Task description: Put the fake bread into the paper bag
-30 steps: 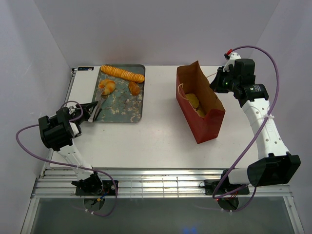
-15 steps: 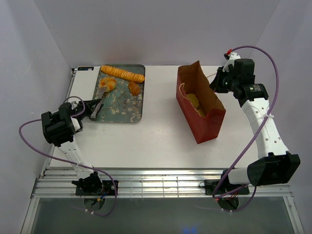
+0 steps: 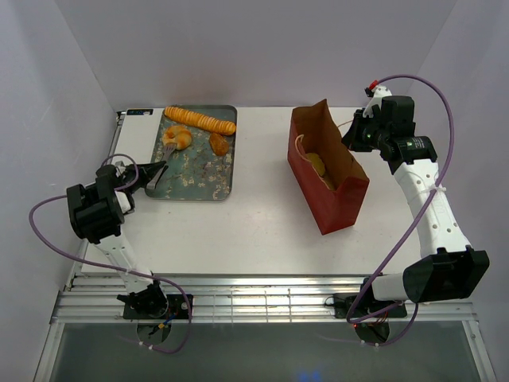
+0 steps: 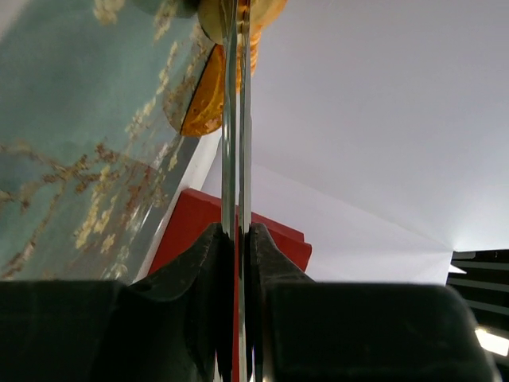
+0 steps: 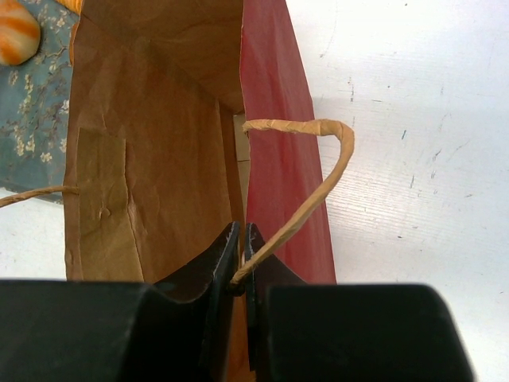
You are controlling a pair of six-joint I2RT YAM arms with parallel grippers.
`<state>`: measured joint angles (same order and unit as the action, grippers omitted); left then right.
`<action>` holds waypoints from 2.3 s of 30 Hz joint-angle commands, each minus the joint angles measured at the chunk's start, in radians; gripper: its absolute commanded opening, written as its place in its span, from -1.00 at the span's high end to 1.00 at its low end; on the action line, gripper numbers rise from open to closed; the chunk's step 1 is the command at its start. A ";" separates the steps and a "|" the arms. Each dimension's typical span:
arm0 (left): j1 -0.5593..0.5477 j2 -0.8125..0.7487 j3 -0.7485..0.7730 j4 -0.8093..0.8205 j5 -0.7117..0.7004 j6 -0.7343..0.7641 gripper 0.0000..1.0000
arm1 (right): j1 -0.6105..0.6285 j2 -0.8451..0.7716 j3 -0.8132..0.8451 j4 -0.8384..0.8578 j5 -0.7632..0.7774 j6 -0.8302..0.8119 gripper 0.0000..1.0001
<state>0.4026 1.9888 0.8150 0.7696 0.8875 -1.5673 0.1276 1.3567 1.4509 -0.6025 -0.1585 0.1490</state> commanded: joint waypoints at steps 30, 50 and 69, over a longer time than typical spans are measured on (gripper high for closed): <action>-0.802 -0.703 0.226 -0.230 -0.047 0.151 0.88 | 0.001 -0.022 0.017 0.029 0.024 0.004 0.75; -0.946 -0.642 0.164 -0.247 -0.150 0.165 -0.04 | 0.003 -0.030 0.016 0.029 0.027 0.001 0.75; -0.676 -0.729 0.151 -0.270 -0.052 0.150 0.06 | 0.001 -0.037 0.002 0.027 0.036 -0.015 0.75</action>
<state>-0.3740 1.3384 0.9741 0.4915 0.7990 -1.4155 0.1276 1.3533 1.4502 -0.6029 -0.1329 0.1486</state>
